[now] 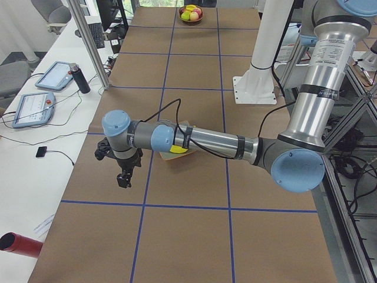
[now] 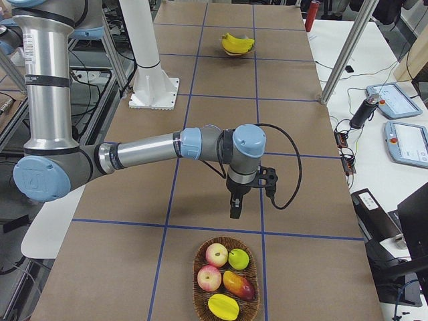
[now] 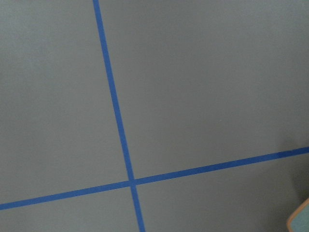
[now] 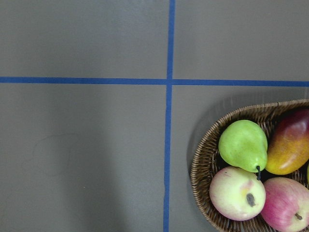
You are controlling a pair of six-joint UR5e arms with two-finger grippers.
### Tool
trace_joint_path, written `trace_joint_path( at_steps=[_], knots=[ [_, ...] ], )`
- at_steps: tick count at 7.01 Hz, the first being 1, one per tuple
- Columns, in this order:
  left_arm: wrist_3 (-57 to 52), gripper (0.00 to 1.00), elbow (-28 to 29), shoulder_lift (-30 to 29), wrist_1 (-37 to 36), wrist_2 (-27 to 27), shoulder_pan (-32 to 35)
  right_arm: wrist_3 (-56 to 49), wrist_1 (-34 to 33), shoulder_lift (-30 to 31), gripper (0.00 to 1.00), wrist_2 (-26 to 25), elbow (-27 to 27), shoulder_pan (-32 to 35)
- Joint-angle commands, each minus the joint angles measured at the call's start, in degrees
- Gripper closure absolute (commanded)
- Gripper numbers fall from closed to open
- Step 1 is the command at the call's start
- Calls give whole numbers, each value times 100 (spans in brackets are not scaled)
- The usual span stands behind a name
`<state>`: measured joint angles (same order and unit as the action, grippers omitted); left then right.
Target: Transfer all bananas from basket to plate
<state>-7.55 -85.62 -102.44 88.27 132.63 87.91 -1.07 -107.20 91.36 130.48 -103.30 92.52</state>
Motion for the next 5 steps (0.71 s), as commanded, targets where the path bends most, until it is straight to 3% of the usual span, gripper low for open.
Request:
trace_joint_path(
  at_steps=[1, 5],
  knots=[
    [-125, 0, -217, 487, 50, -9, 270, -444, 112, 40, 0, 319, 529, 389],
    [-107, 0, -359, 708, 94, -9, 271, -552, 121, 75, 0, 285, 820, 408]
  ],
)
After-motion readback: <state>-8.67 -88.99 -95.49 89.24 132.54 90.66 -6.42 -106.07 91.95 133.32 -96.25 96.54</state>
